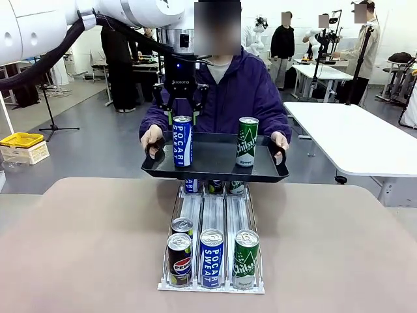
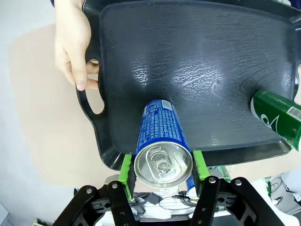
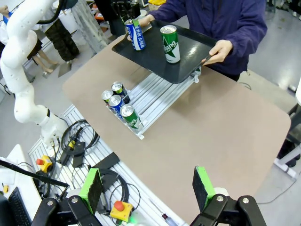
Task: Retrieve and hand over the desired beverage to the person.
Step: Place the picked can on the Handle tray extended by the person.
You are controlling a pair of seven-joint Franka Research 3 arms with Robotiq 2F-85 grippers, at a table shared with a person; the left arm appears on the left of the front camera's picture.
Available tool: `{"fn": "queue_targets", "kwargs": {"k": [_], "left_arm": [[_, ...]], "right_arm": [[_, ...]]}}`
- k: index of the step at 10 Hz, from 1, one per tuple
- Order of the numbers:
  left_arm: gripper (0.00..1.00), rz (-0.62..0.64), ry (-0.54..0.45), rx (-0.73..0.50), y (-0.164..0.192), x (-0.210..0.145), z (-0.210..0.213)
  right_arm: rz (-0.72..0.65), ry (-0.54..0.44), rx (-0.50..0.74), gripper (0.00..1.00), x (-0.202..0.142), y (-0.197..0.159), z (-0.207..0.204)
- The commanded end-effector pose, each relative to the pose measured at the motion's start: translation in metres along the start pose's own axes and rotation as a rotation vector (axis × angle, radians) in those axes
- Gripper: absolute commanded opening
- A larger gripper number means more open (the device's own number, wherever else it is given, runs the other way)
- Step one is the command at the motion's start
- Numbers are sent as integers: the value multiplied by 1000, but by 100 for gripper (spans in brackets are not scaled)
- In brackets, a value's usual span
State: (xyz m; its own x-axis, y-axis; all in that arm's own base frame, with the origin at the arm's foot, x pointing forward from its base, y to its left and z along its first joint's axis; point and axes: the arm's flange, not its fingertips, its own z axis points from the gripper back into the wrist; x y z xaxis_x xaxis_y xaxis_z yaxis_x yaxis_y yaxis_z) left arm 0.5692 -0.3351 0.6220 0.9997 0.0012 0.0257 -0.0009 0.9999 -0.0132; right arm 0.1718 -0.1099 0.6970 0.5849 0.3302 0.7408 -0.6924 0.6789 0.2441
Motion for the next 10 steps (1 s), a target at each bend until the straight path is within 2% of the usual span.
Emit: {"fn": "queue_targets", "kwargs": {"k": [1, 8, 10], "left_arm": [[100, -30, -37, 6, 12, -8, 3], [100, -46, -21, 2, 13, -7, 8], [100, -128, -27, -2, 21, -27, 19]], "right_arm": [[9, -1, 16, 100, 1, 0, 1], [9, -1, 16, 100, 1, 0, 1], [9, -1, 16, 100, 1, 0, 1]]}}
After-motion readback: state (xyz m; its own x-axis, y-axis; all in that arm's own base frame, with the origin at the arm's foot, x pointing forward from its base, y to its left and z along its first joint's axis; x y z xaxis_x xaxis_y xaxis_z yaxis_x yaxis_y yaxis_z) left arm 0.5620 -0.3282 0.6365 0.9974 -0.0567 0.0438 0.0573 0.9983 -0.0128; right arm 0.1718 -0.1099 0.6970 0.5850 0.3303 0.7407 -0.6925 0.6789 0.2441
